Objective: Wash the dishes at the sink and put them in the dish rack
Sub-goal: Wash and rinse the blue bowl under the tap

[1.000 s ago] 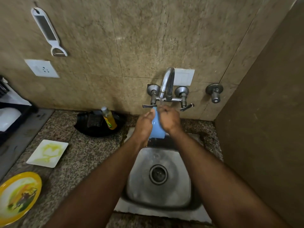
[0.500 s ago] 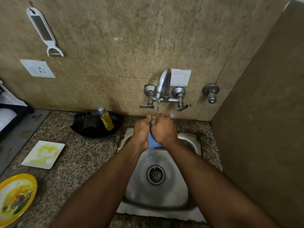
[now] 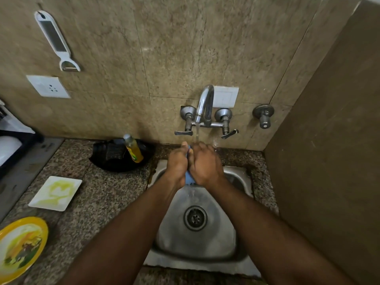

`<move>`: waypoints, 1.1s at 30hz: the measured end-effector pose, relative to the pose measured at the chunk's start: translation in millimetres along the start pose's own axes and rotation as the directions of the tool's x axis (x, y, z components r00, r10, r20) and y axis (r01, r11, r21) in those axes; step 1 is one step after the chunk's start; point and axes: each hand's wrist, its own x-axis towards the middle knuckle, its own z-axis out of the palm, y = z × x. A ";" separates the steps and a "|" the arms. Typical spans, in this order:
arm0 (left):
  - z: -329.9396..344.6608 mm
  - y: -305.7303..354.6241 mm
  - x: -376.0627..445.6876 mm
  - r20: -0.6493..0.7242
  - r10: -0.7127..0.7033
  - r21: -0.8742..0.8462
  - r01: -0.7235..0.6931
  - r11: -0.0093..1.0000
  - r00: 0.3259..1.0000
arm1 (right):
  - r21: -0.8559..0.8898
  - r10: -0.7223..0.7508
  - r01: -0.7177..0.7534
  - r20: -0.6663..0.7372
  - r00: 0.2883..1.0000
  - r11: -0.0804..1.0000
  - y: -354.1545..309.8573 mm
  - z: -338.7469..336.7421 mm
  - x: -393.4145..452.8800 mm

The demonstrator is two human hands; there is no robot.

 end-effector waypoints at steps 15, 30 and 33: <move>-8.2 3.4 4.3 0.013 0.020 -0.052 -0.019 0.998 1.000 | 0.024 -0.005 0.006 -0.017 1.000 1.000 -14.4 -6.0 12.5; -11.8 -6.1 0.3 0.114 0.109 0.233 -0.133 0.963 0.988 | 0.153 0.337 -0.376 0.230 0.913 0.914 12.7 -14.4 41.2; -11.0 -2.6 5.9 0.066 0.013 0.020 -0.014 1.000 0.998 | 0.086 0.062 -0.063 0.006 0.998 0.994 -4.7 -9.2 13.9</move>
